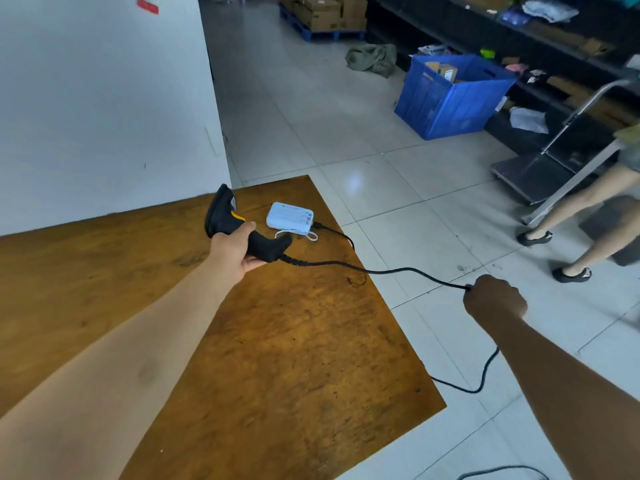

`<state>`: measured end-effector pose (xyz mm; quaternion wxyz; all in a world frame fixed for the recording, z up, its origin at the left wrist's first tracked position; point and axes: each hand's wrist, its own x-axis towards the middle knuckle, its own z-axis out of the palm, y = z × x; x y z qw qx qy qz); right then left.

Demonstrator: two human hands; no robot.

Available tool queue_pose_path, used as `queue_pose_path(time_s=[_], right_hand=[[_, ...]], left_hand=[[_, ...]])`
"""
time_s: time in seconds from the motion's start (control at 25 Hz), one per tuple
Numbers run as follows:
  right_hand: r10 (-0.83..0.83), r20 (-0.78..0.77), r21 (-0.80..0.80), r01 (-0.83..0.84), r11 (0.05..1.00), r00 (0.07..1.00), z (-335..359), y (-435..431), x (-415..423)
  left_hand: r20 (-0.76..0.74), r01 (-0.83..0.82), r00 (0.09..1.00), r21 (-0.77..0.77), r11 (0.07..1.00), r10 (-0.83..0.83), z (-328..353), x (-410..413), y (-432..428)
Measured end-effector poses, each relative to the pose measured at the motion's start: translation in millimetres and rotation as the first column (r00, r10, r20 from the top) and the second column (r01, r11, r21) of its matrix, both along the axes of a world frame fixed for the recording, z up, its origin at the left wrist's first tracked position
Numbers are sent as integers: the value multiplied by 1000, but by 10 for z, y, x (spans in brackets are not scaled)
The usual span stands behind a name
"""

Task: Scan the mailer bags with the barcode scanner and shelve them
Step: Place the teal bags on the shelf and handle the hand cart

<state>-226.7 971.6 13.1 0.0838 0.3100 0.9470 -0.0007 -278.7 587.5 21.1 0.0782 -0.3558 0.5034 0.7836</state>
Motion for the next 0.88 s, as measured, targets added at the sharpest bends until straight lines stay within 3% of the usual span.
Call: queue_pose_path(time_s=[0.12,0.32,0.48,0.64,0.8,0.88], right_hand=[[10,-191,-89,-28,996,981,147,-102,-226],[294,-298,-299,-381,875,908,-93,-821,-499],[469,-214,-390,-515,763,857,-388,-1231,-576],[601,-49,-390,-569,724,798,-663,-1482,-595],[709,104,-319,-652,688,697,-869,-1560,-559],[751,184,-244,-711,660,634,-921,-1563,-563]], left_hand=[[70,89,994,-46,995,-85,-246,169,-177],[131,206,973,-142,968,-188,-543,317,-132],[221,220,961,-257,941,-164,-802,252,-167],[259,233,955,-363,902,-143,-1109,191,-229],[357,418,906,-665,618,-229,-1162,126,-139],[390,442,894,-694,568,-219,-1189,110,-132]])
